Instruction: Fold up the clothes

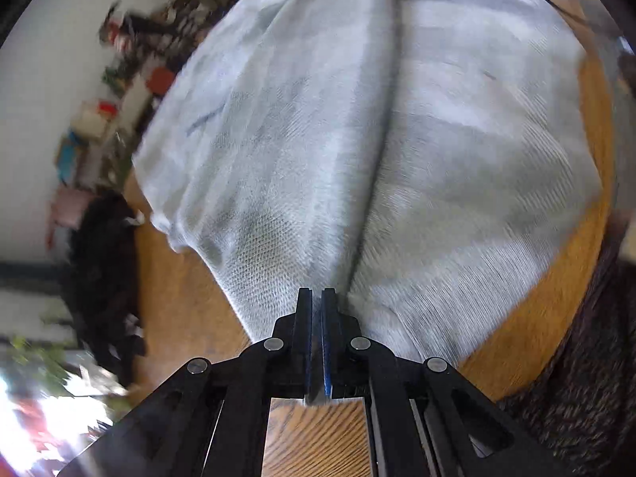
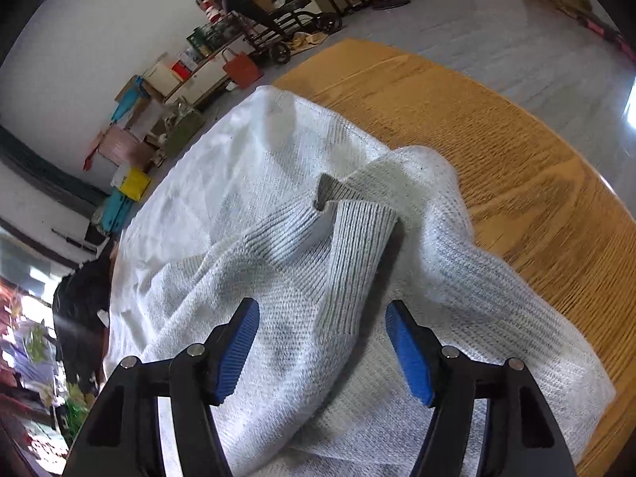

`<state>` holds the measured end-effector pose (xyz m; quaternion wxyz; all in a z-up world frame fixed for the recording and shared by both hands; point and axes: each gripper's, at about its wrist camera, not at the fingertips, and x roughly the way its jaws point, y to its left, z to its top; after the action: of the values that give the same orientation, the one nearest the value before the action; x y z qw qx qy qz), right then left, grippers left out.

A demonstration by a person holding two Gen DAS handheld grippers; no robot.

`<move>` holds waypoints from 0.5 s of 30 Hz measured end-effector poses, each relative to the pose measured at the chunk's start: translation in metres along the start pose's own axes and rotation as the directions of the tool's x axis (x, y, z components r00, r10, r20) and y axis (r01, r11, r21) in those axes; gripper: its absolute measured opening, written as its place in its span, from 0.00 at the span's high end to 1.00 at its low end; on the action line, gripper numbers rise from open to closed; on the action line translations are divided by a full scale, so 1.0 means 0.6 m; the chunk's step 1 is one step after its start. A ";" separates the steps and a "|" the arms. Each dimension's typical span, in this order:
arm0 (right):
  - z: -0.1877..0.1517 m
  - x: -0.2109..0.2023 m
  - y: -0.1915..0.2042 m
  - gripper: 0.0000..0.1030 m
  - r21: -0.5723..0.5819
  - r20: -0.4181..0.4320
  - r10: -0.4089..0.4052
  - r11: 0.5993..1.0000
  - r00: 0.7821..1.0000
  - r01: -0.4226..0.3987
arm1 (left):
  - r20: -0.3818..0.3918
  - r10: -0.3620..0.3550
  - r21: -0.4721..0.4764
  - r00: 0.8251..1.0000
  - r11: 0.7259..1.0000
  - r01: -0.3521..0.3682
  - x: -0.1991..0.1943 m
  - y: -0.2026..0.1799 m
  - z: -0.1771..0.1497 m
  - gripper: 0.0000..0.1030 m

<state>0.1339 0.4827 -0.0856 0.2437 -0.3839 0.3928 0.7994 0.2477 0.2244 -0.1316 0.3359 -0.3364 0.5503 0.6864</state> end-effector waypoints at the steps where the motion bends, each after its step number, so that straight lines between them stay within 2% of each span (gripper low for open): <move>1: -0.002 -0.001 0.002 0.32 -0.013 -0.004 -0.002 1.000 1.000 0.002 | 0.015 0.043 0.038 0.999 0.998 -0.043 0.002 -0.013 0.001 0.95; 4: -0.007 -0.004 0.005 0.32 -0.049 -0.010 -0.005 0.999 1.000 0.004 | 0.033 0.180 0.129 0.983 0.975 -0.183 0.008 -0.043 -0.020 0.95; 8: -0.011 0.000 0.010 0.32 -0.095 -0.010 -0.021 0.995 1.000 0.020 | -0.032 0.203 0.126 0.979 0.972 -0.197 0.041 -0.041 -0.044 0.95; 15: -0.019 -0.003 0.015 0.31 -0.134 -0.017 -0.040 0.990 0.999 0.038 | -0.023 0.252 0.164 0.967 0.955 -0.245 0.088 -0.032 -0.032 0.95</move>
<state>0.1336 0.4684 -0.0848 0.2293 -0.4146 0.3333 0.8151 0.2365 0.2138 -0.1885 0.2605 -0.2515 0.6488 0.6693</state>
